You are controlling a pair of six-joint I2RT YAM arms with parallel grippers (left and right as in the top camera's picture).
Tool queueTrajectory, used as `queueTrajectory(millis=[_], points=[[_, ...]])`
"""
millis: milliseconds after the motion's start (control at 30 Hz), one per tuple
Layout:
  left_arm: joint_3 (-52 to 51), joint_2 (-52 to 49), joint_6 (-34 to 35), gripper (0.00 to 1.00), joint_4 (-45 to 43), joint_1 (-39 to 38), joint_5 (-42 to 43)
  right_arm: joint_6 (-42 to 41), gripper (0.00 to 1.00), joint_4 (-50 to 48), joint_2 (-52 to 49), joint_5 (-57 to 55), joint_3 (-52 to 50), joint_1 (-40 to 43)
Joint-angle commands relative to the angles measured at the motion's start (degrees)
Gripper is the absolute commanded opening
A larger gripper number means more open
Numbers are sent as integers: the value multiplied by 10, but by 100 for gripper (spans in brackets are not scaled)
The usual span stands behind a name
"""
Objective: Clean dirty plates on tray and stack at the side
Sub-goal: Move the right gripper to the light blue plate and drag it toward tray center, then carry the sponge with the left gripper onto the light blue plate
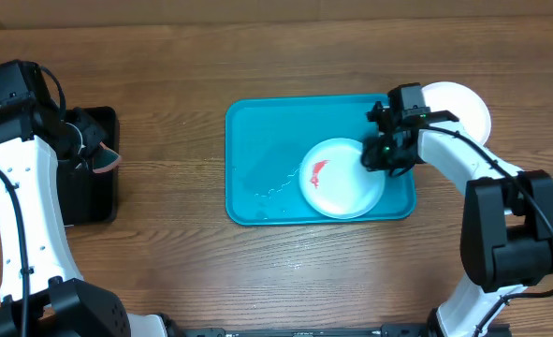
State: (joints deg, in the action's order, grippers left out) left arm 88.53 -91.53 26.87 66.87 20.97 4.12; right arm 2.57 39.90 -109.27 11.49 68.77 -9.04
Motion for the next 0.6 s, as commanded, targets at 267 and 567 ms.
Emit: queueTrajectory(millis=[267, 567], points=[[-19, 1, -12, 4, -8, -4, 4, -221, 47, 99, -1, -33, -1, -16], [-31, 0, -37, 4, -24, -4, 62, -256, 26, 156, -1, -22, -2, -36]])
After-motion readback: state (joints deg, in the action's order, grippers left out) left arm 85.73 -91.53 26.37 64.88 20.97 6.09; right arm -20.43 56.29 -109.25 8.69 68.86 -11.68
